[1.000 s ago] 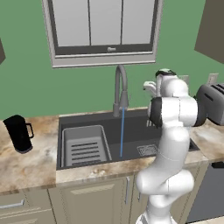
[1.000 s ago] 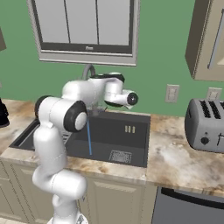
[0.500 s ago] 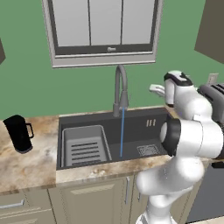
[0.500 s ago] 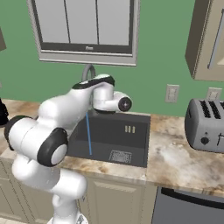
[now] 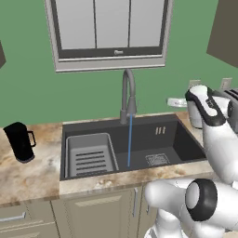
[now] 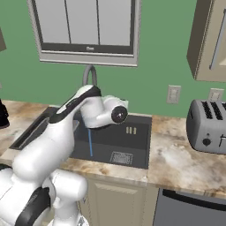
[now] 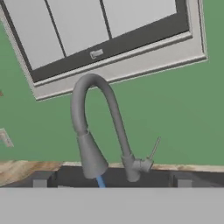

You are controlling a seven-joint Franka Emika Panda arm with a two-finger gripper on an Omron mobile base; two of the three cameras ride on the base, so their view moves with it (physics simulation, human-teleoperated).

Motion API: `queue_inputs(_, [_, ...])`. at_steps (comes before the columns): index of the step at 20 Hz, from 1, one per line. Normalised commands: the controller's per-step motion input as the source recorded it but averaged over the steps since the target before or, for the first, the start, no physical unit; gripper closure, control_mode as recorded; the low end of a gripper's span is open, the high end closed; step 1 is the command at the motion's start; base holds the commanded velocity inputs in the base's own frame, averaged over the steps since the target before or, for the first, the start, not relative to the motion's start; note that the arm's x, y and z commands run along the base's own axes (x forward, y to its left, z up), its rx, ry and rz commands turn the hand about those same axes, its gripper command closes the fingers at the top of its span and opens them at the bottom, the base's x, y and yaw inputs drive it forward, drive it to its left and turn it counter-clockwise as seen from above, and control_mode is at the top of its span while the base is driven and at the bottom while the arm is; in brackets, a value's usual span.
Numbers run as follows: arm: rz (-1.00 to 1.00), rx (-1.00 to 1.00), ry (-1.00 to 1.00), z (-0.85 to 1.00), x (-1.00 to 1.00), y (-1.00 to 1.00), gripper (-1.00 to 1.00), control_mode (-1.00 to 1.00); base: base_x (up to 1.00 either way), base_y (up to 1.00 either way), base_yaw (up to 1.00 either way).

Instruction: Turn on the sink faucet and place the jug under the water for a few seconds to fill it up.

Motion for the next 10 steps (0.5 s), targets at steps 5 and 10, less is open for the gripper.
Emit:
queue_inputs(5, [0.23, -0.32, -0.27, 0.15, -0.94, 0.56, -1.0, -1.0, 0.0, 0.0, 0.0])
queue_inputs(10, [0.31, -0.37, -0.23, 0.31, -0.65, 0.87, -1.0, -1.0, 0.0, 0.0, 0.0])
